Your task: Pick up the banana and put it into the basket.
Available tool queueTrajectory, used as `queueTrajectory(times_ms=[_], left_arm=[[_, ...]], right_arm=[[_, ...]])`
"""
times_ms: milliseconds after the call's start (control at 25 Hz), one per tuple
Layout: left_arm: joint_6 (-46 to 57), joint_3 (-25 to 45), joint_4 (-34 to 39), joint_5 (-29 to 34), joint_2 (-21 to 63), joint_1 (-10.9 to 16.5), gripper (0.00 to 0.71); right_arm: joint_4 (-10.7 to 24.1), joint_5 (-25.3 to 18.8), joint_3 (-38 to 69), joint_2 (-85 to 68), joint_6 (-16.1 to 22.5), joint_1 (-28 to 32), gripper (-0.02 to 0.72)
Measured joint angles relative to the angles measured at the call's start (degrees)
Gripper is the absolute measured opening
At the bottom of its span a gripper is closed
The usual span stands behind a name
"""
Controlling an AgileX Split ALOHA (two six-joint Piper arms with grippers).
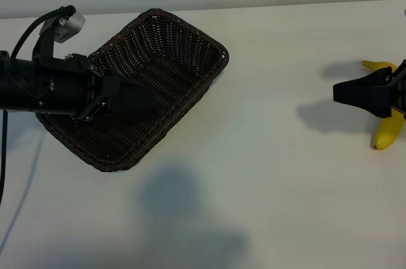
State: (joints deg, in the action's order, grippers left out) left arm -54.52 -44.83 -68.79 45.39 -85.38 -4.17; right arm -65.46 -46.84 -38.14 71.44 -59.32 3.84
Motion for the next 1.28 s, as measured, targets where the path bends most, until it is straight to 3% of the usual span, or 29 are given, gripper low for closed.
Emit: queueTrajectory(times_ms=[1280], left_arm=[[1.0,0.0,0.0,-1.7,0.0,0.0,0.468]], right_arm=[[0.0,0.1,0.0,0.0,0.1,0.0,0.521]])
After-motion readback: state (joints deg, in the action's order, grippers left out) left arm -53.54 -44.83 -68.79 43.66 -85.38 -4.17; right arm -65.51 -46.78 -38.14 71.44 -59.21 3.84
